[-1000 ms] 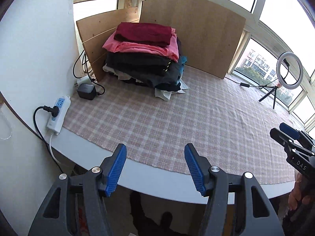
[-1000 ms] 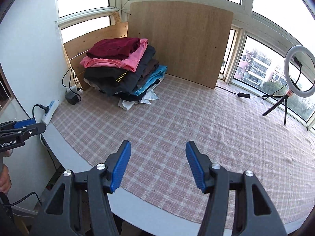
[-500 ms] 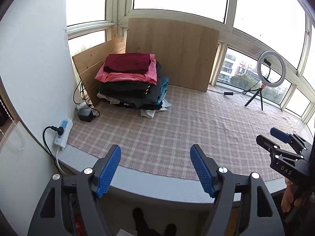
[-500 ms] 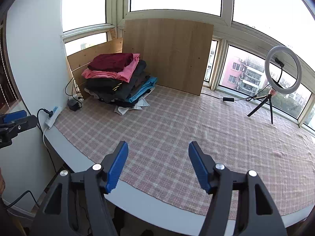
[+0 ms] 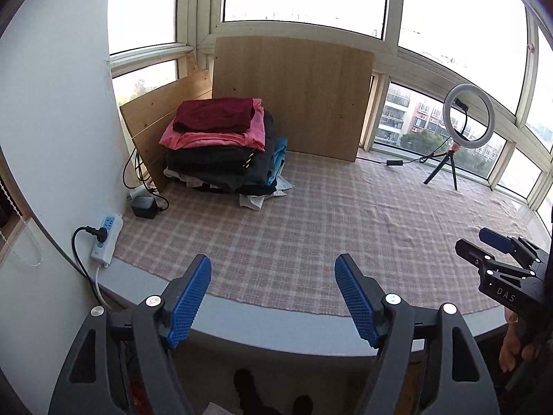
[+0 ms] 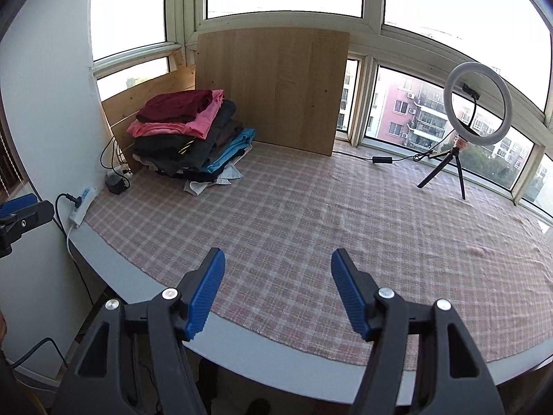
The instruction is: Fold clothes
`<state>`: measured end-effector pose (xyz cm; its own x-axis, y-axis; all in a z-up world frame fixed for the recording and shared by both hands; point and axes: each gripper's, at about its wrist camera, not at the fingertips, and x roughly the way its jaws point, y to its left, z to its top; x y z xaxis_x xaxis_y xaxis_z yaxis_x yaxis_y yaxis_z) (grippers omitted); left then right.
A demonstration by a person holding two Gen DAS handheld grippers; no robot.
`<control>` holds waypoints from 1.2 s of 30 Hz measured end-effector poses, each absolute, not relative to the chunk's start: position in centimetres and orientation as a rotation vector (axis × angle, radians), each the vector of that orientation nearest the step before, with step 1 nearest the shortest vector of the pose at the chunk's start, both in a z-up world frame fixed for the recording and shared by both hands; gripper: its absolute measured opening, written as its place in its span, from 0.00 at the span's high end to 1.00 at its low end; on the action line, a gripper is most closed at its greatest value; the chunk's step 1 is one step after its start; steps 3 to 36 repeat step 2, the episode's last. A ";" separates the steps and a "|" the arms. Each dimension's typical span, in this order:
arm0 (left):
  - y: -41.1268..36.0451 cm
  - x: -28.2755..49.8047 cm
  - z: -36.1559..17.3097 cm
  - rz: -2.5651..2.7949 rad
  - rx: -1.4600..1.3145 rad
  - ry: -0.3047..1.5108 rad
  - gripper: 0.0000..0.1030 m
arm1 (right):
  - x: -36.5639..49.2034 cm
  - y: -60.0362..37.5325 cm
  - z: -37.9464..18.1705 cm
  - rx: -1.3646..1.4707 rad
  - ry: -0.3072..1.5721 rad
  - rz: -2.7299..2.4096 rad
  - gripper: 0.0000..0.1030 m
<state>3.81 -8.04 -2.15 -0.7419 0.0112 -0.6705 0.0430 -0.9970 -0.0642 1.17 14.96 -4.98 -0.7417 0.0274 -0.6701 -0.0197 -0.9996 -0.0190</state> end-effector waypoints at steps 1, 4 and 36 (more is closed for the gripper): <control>-8.0 3.9 -2.1 -2.913 1.114 0.113 0.28 | 1.2 15.1 -5.0 -1.120 -0.014 2.905 0.39; -8.0 4.0 -2.1 -2.913 1.106 0.109 0.28 | 1.2 15.2 -5.0 -1.122 -0.010 2.903 0.39; -8.0 4.0 -2.1 -2.913 1.106 0.109 0.28 | 1.2 15.2 -5.0 -1.122 -0.010 2.903 0.39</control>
